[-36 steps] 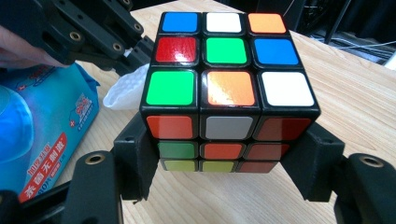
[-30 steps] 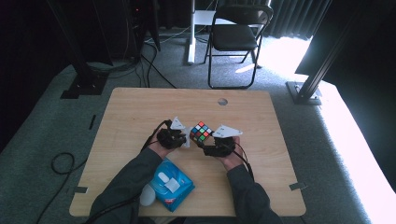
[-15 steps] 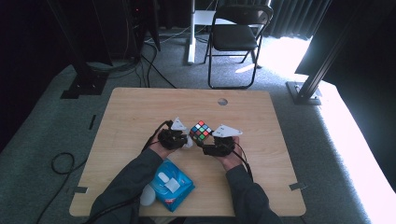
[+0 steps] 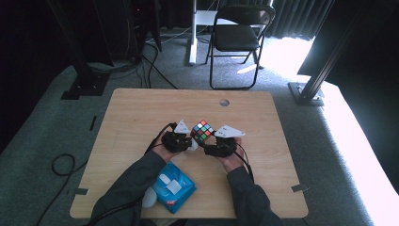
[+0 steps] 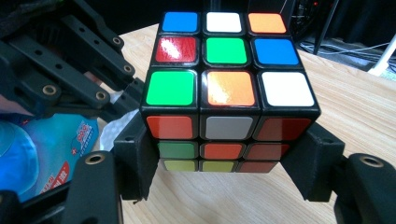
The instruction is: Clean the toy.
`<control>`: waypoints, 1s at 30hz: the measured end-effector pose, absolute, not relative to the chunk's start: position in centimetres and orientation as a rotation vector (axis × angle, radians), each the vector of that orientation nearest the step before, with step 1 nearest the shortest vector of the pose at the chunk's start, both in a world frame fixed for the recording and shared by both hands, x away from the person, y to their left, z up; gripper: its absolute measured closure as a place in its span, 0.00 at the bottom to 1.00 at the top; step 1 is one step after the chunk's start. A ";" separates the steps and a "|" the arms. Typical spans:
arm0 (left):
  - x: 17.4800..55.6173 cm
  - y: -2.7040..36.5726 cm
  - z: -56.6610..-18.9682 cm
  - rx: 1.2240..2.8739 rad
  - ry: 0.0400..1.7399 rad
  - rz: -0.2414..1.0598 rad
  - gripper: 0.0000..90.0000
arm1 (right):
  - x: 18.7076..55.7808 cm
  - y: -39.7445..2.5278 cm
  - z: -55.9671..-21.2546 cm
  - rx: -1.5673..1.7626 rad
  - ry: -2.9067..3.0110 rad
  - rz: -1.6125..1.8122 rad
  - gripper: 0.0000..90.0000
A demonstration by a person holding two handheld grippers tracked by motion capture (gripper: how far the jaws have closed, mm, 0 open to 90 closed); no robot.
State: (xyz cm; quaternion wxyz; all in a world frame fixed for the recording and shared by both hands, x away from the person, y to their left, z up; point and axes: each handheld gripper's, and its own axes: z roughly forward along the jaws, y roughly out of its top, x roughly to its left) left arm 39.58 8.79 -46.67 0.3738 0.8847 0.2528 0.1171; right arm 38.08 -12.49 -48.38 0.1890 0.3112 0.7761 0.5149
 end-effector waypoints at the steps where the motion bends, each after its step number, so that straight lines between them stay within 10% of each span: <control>1: 39.5 8.7 -46.7 2.264 0.643 0.296 0.92 | 38.1 -12.5 -48.3 0.876 2.180 1.450 0.38; 30: 40.2 9.6 -46.4 2.243 0.670 0.297 0.91 | 38.0 -12.5 -48.2 0.878 2.180 1.452 0.38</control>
